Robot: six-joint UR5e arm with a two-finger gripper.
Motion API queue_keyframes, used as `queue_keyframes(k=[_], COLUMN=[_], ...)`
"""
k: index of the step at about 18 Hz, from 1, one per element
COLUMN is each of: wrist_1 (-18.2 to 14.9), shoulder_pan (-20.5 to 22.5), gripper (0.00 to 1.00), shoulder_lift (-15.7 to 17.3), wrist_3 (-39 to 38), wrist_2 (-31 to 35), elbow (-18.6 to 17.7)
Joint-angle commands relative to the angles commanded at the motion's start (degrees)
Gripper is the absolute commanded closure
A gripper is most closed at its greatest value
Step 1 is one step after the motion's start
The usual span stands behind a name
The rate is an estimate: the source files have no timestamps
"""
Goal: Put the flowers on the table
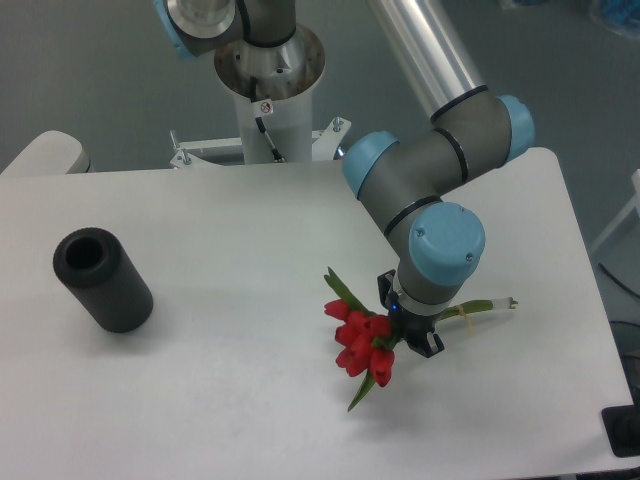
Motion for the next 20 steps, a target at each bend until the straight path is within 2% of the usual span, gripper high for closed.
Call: queue_keyframes(k=[10,14,17,20], wrist_1=[-0.4,-0.8,0.1,1.3], shoulder_pan=[0.0,0.3,0.2,-0.5], gripper=[1.0,1.0,1.0,1.0], shoulder_lift=[0.4,2.9,5.1,5.8], wrist_3=[-0.6,-1.8,-11.4,-18.4], wrist_2=[0.4,0.4,-0.1,0.2], elbow=[-0.5,-4.6,-9.4,-10.2])
